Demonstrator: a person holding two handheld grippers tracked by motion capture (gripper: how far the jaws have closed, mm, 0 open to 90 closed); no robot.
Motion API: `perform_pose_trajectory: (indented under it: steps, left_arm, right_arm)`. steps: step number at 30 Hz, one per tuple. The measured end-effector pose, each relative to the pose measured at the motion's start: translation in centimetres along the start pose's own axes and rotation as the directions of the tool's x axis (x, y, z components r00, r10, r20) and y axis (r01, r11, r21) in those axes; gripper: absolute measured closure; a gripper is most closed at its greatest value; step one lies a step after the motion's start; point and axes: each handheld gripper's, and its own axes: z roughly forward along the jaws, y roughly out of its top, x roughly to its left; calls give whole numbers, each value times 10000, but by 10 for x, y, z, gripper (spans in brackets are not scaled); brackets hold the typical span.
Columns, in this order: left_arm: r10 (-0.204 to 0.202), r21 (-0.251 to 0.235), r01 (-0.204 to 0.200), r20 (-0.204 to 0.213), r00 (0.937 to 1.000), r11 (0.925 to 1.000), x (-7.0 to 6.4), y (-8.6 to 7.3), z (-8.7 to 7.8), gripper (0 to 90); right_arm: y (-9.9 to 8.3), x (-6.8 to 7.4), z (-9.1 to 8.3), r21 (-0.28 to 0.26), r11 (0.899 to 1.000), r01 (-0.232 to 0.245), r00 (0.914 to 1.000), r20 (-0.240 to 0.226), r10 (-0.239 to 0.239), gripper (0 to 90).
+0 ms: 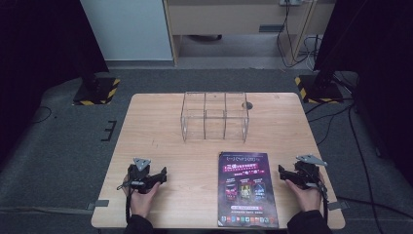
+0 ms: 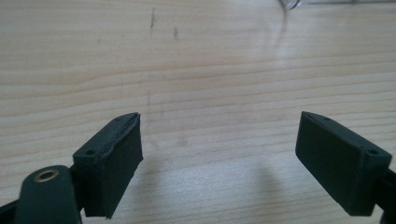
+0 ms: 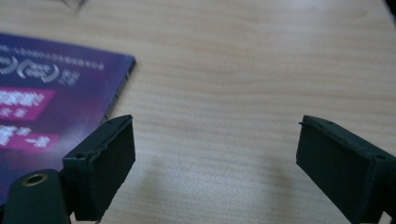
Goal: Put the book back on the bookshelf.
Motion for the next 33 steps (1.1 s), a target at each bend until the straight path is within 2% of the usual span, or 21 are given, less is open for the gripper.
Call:
perform_pose_trajectory:
  steps: [2, 7, 12, 17, 24, 33]
  left_arm:
    - [14, -157, -12, 74, 10000, 9999, -2, 0, -3, 143]
    - [-9, -506, 22, 246, 9997, 9987, -8, 2, -11, 150]
    - [31, -594, -1, 502, 9987, 9982, -16, 4, -16, 151]
    - [162, -724, -99, 871, 9961, 9973, -27, 8, -20, 154]
    - [440, -825, -337, 1263, 9910, 9960, -42, 11, -22, 166]
    - [392, -1061, -236, 1471, 9883, 9941, -56, 17, -20, 199]
  right_arm:
    - [1, 1, -5, -298, 9995, -59, 9999, -102, 56, 122]
    - [1, 2, -15, -621, 9980, -124, 9997, -218, 110, 131]
    - [2, 5, -25, -983, 9949, -223, 9988, -448, 180, 139]
    - [3, 12, -29, -901, 9959, -79, 9979, -653, 20, 137]
    - [7, 23, -34, -1056, 9944, 72, 9934, -1132, -192, 131]
    - [14, 32, -37, -1196, 9928, -11, 9883, -1514, -172, 123]
